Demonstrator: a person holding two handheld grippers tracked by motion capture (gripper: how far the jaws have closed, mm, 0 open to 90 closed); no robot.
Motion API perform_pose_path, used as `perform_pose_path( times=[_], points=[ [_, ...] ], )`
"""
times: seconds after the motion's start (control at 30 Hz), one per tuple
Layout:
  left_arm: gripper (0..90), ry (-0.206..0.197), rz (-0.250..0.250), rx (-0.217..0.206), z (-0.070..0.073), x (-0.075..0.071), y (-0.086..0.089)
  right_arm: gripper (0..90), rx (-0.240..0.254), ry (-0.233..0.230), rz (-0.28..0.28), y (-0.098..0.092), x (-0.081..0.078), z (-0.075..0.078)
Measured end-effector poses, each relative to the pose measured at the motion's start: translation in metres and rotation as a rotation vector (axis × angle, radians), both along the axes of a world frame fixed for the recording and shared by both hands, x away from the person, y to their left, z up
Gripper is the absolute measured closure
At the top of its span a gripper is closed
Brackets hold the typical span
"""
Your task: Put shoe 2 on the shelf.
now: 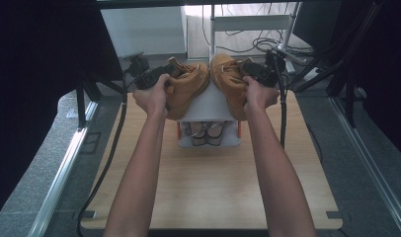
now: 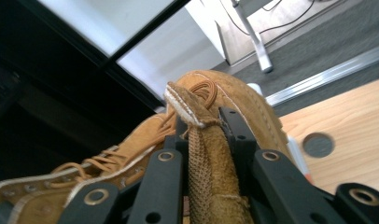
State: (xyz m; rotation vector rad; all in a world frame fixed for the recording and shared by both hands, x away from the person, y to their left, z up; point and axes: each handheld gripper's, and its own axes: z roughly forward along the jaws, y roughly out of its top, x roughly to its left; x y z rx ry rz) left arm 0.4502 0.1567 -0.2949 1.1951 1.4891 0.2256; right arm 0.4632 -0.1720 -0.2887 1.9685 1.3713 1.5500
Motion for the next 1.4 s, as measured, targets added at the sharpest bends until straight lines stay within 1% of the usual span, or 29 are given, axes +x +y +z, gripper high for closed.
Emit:
perform_pose_path(
  times=[0.03, 0.07, 0.1, 0.13, 0.17, 0.2, 0.23, 0.3, 0.33, 0.37, 0.4, 0.47, 0.5, 0.53, 0.6, 0.63, 0.7, 0.73, 0.8, 0.83, 0.9, 0.97, 1.07, 1.13, 1.2, 1.3, 1.4],
  points=[
    [72.0, 0.004, -0.004, -0.003, -0.002, 0.002, 0.002, 76.8, -0.023, 0.006, 0.007, 0.000, 0.002, 0.001],
    [70.8, 0.011, -0.011, -0.003, -0.003, 0.004, 0.005, 75.3, -0.033, 0.025, 0.022, -0.001, 0.005, 0.003],
    [69.1, 0.009, -0.029, -0.014, -0.003, 0.005, 0.007, 73.1, -0.044, 0.033, 0.030, -0.003, 0.009, 0.003],
    [66.3, 0.008, -0.057, -0.012, -0.003, 0.007, 0.010, 70.7, -0.052, 0.035, 0.052, -0.004, 0.013, 0.001],
    [64.0, 0.011, -0.070, -0.001, -0.003, 0.008, 0.011, 69.1, -0.043, 0.057, 0.088, -0.005, 0.019, -0.001],
    [63.3, 0.014, -0.085, 0.004, -0.004, 0.009, 0.012, 69.0, -0.036, 0.055, 0.090, -0.006, 0.020, -0.001],
    [61.1, 0.017, -0.111, -0.004, -0.005, 0.011, 0.012, 68.4, -0.050, 0.051, 0.084, -0.006, 0.021, 0.000],
    [56.5, 0.017, -0.139, -0.030, -0.008, 0.013, 0.012, 66.6, -0.060, 0.062, 0.121, -0.007, 0.024, 0.001],
    [54.7, 0.014, -0.150, -0.032, -0.009, 0.014, 0.011, 65.1, -0.080, 0.057, 0.126, -0.006, 0.024, 0.002],
    [52.7, 0.011, -0.161, -0.028, -0.009, 0.014, 0.010, 61.6, -0.094, 0.051, 0.141, -0.007, 0.024, 0.002],
    [51.3, 0.008, -0.174, -0.026, -0.009, 0.014, 0.009, 58.9, -0.096, 0.050, 0.155, -0.007, 0.024, 0.003],
    [47.5, 0.002, -0.195, -0.008, -0.008, 0.014, 0.008, 53.2, -0.099, 0.039, 0.172, -0.008, 0.024, 0.004],
    [44.2, -0.005, -0.202, -0.009, -0.008, 0.014, 0.009, 49.5, -0.111, 0.023, 0.182, -0.009, 0.024, 0.004],
    [40.5, -0.009, -0.205, -0.005, -0.006, 0.013, 0.009, 46.2, -0.109, 0.022, 0.193, -0.010, 0.024, 0.004],
    [37.7, -0.025, -0.204, 0.024, -0.003, 0.012, 0.010, 43.7, -0.125, 0.005, 0.211, -0.012, 0.023, 0.005],
    [37.6, -0.030, -0.205, 0.036, -0.002, 0.011, 0.010, 41.9, -0.138, -0.006, 0.217, -0.013, 0.022, 0.006],
    [36.8, -0.037, -0.203, 0.062, -0.001, 0.010, 0.011, 40.4, -0.143, -0.020, 0.223, -0.015, 0.019, 0.006],
    [36.7, -0.041, -0.205, 0.067, -0.001, 0.009, 0.011, 39.0, -0.156, -0.042, 0.220, -0.017, 0.018, 0.007],
    [36.7, -0.055, -0.212, 0.072, 0.000, 0.006, 0.012, 37.5, -0.162, -0.061, 0.220, -0.020, 0.015, 0.009],
    [36.7, -0.067, -0.219, 0.073, 0.001, 0.005, 0.013, 37.2, -0.162, -0.065, 0.229, -0.022, 0.014, 0.010],
    [36.9, -0.089, -0.230, 0.084, 0.004, 0.001, 0.015, 37.4, -0.167, -0.088, 0.243, -0.025, 0.009, 0.013],
    [37.6, -0.101, -0.237, 0.091, 0.007, -0.002, 0.018, 37.4, -0.176, -0.108, 0.271, -0.027, 0.004, 0.015],
    [39.5, -0.123, -0.251, 0.106, 0.011, -0.008, 0.022, 39.3, -0.192, -0.138, 0.287, -0.031, -0.005, 0.021],
    [40.8, -0.133, -0.257, 0.105, 0.013, -0.013, 0.026, 41.3, -0.211, -0.159, 0.286, -0.035, -0.012, 0.025],
    [43.1, -0.139, -0.264, 0.113, 0.014, -0.016, 0.030, 44.0, -0.211, -0.170, 0.298, -0.039, -0.017, 0.028],
    [46.7, -0.146, -0.257, 0.129, 0.015, -0.022, 0.040, 47.8, -0.234, -0.193, 0.308, -0.047, -0.026, 0.031],
    [51.1, -0.151, -0.252, 0.142, 0.014, -0.028, 0.050, 51.6, -0.248, -0.204, 0.304, -0.057, -0.034, 0.031]
  ],
)
